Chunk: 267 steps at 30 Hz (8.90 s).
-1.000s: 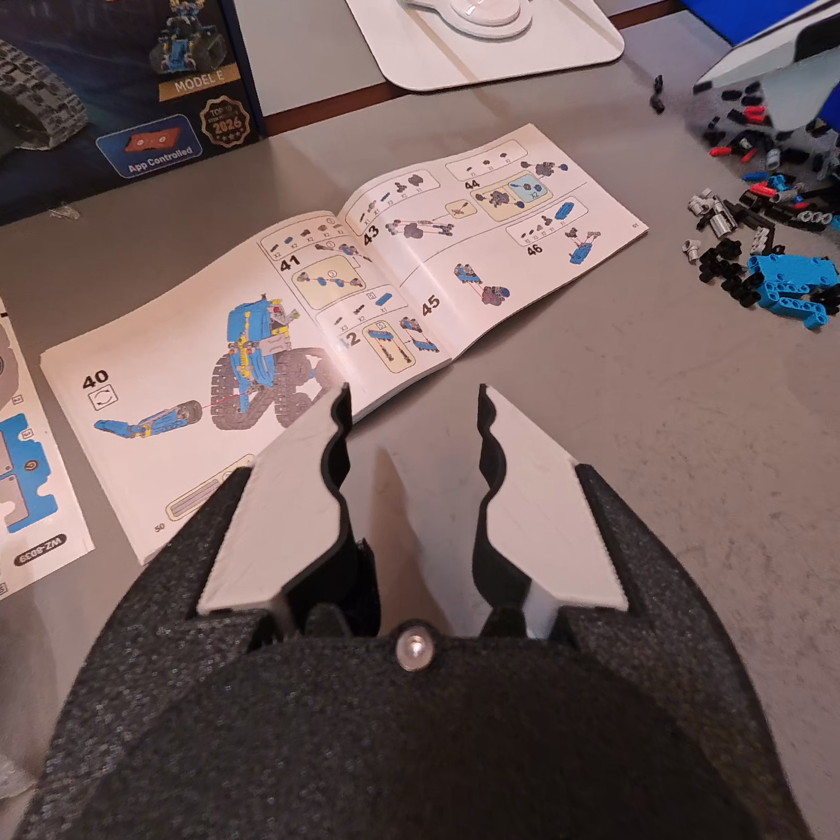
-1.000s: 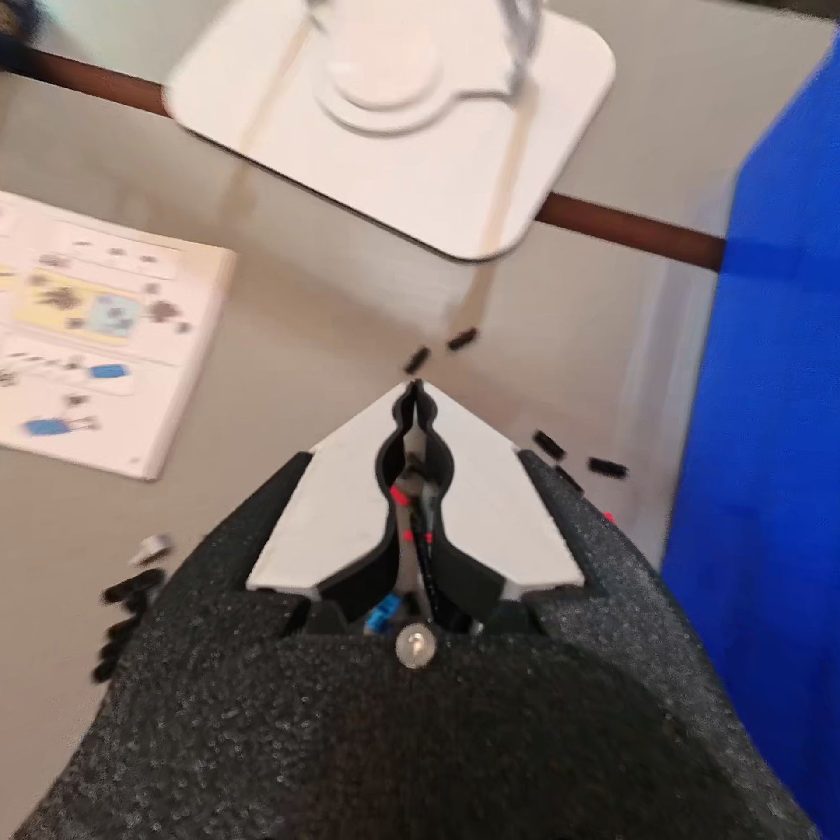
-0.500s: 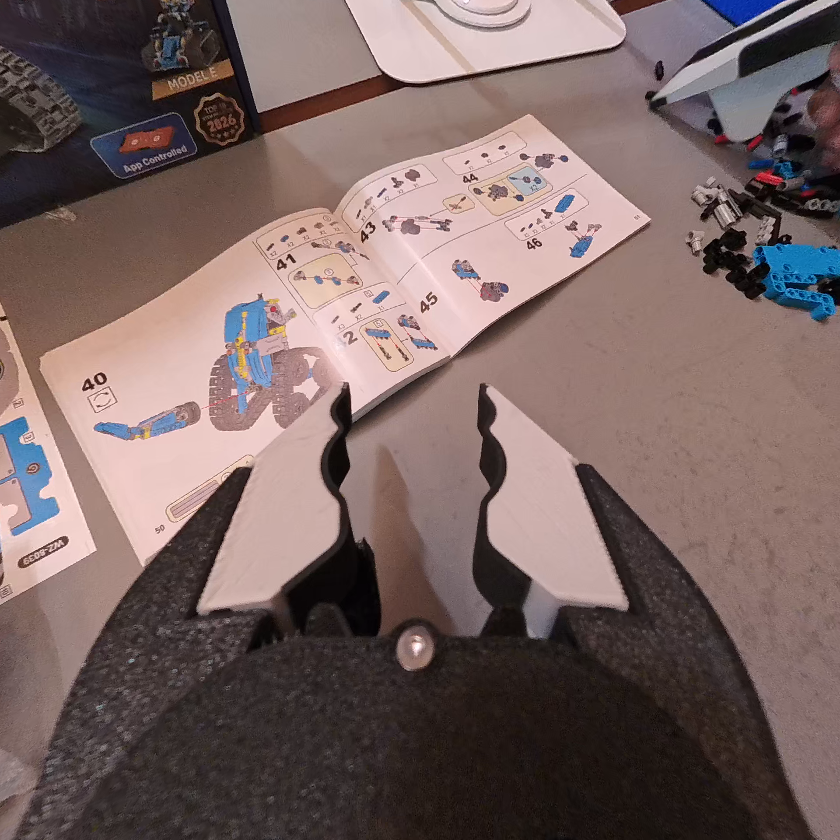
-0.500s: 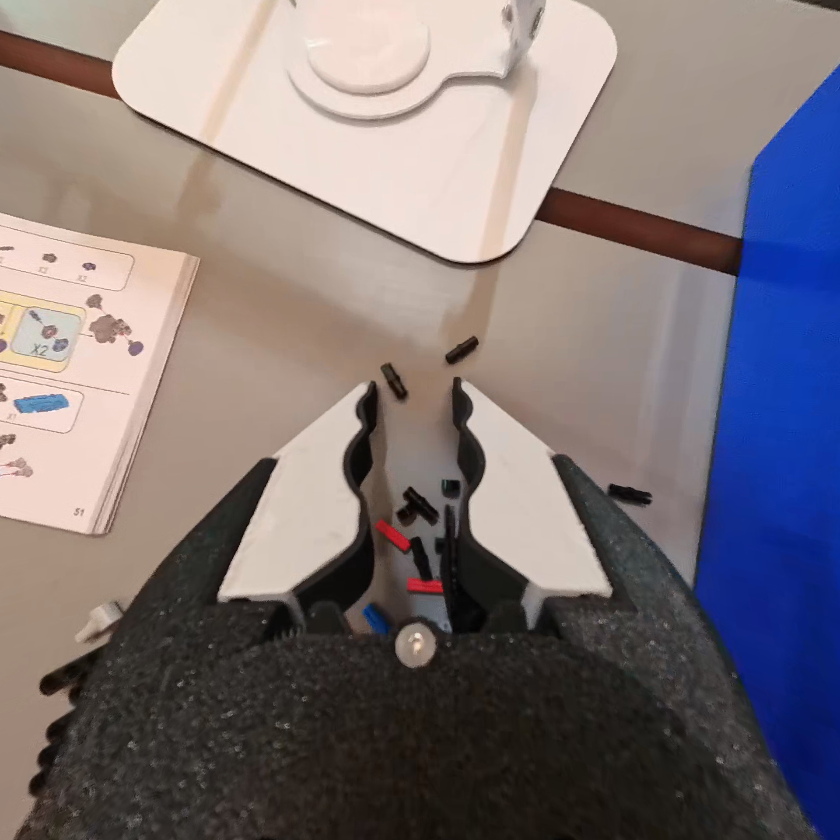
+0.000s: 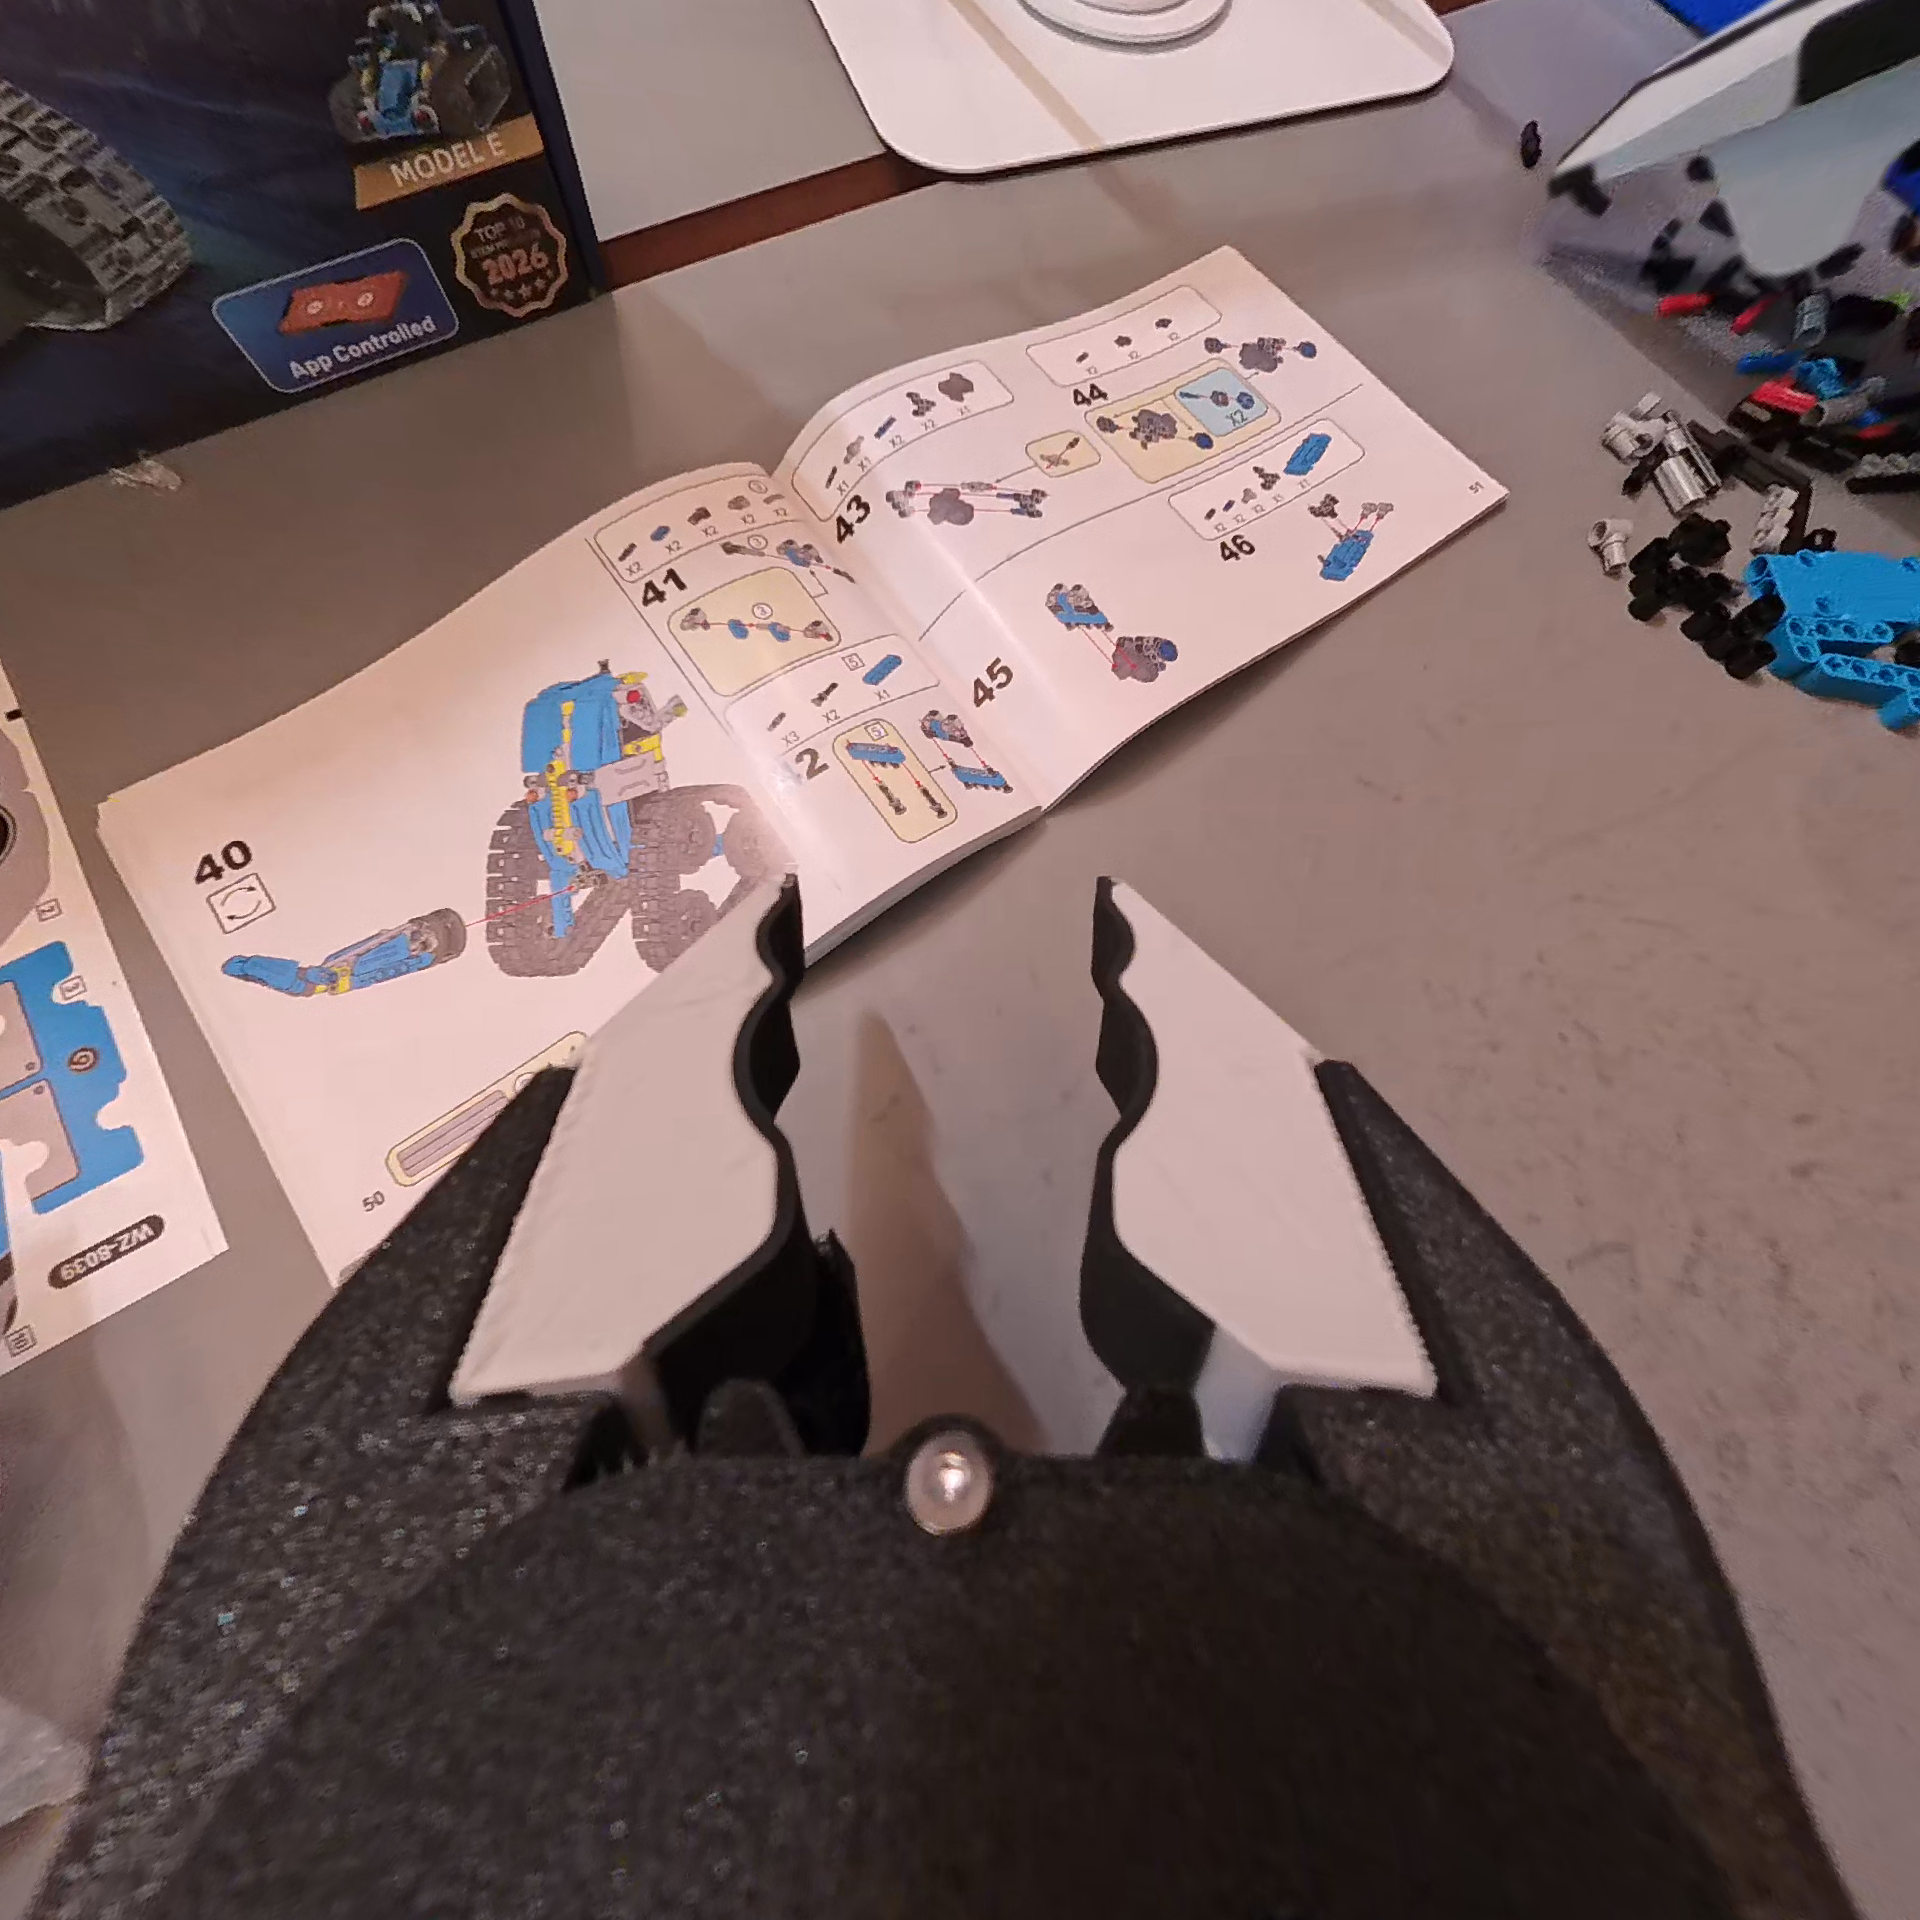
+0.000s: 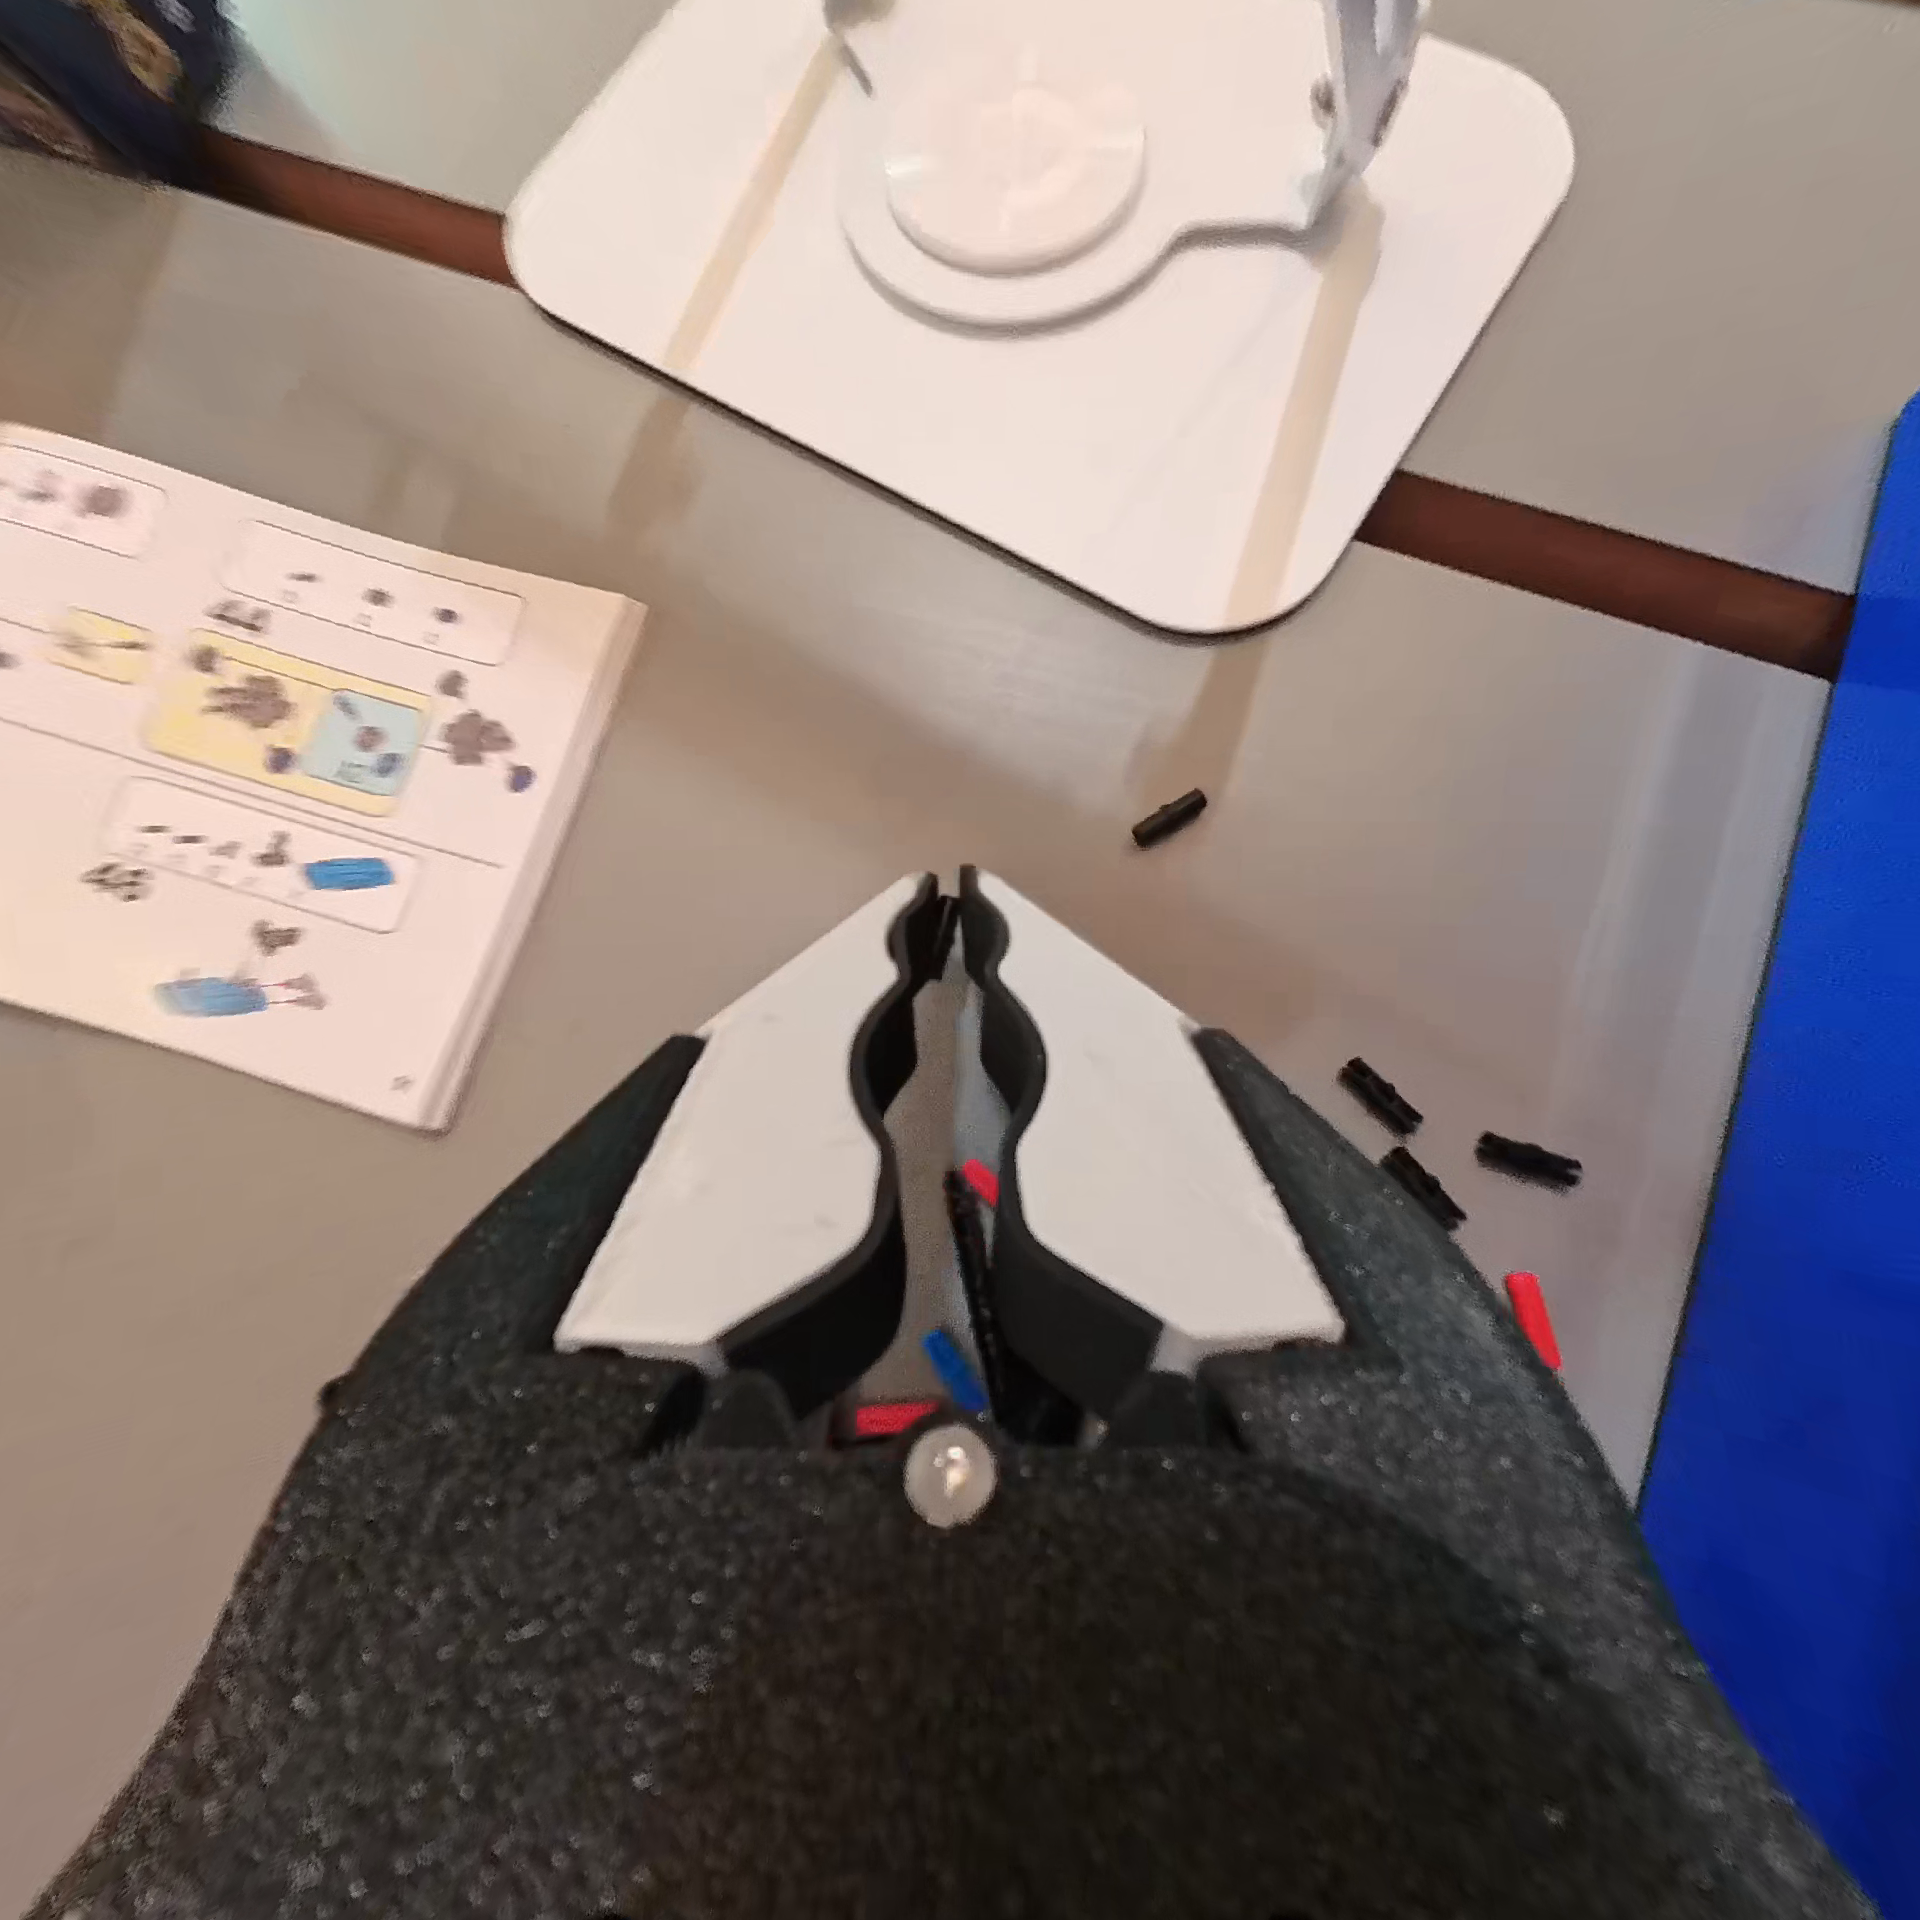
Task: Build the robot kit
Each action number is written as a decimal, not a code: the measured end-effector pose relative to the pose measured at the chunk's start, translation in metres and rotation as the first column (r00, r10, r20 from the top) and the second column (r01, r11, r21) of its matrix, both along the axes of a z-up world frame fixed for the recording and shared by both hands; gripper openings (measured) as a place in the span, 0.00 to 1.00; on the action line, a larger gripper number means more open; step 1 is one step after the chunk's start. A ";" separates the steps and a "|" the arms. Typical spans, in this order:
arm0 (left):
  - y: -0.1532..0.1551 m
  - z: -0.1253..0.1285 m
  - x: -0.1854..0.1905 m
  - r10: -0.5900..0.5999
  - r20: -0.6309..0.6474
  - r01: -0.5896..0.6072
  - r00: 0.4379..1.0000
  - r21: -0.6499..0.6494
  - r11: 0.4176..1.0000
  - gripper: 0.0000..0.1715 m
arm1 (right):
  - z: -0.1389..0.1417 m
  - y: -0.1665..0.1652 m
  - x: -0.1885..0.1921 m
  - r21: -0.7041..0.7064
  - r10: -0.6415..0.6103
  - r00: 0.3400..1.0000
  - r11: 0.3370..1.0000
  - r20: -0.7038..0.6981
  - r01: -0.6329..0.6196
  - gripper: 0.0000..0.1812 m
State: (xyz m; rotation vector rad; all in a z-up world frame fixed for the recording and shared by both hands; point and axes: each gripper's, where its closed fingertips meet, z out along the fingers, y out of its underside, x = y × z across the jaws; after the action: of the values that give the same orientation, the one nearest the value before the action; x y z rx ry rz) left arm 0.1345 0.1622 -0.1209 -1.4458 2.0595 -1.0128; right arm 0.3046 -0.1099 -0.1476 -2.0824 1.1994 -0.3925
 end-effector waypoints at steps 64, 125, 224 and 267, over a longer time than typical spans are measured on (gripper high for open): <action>0.006 -0.010 0.001 0.004 -0.019 -0.002 1.000 0.081 0.997 0.33 | 0.000 -0.061 0.072 -0.111 -0.251 0.960 0.958 0.124 0.264 0.20; 0.004 -0.003 0.001 -0.010 0.008 0.009 1.000 0.119 0.993 0.33 | -0.008 -0.118 -0.022 -0.479 -0.226 0.972 0.861 -0.060 0.170 0.13; 0.008 -0.009 0.002 0.027 -0.043 -0.023 0.999 0.098 0.995 0.33 | 0.005 -0.082 -0.097 -0.330 0.278 0.949 0.891 -0.146 -0.312 0.13; 0.008 -0.010 0.002 0.023 -0.038 -0.018 0.999 0.124 0.992 0.33 | 0.020 -0.135 -0.083 -0.359 0.087 0.992 0.927 -0.089 -0.113 0.10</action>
State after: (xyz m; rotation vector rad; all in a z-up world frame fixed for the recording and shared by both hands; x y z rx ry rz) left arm 0.1367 0.1699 -0.1308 -1.4315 2.0917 -0.8396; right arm 0.2216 -0.2451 -0.1281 -2.4834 1.1195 -0.5288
